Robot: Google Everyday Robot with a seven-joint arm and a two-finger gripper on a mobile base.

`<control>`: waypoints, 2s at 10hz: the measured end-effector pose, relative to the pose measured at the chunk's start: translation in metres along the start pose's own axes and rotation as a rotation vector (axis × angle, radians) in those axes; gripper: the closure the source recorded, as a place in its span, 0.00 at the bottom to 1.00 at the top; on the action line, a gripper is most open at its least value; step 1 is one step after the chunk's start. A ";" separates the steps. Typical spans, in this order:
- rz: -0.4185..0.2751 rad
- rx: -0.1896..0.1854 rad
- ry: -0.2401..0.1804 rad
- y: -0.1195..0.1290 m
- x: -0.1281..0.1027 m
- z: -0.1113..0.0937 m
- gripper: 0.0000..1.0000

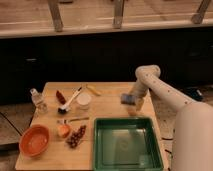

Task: Place sponge in tray

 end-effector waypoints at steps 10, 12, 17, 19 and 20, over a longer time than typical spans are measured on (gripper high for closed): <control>0.001 -0.006 0.012 -0.003 -0.002 0.012 0.36; 0.000 -0.007 0.012 -0.003 -0.003 0.012 0.36; 0.000 -0.007 0.014 -0.004 -0.005 0.013 0.42; 0.001 -0.006 0.016 -0.004 -0.006 0.014 0.42; 0.000 -0.006 0.015 -0.005 -0.006 0.013 0.42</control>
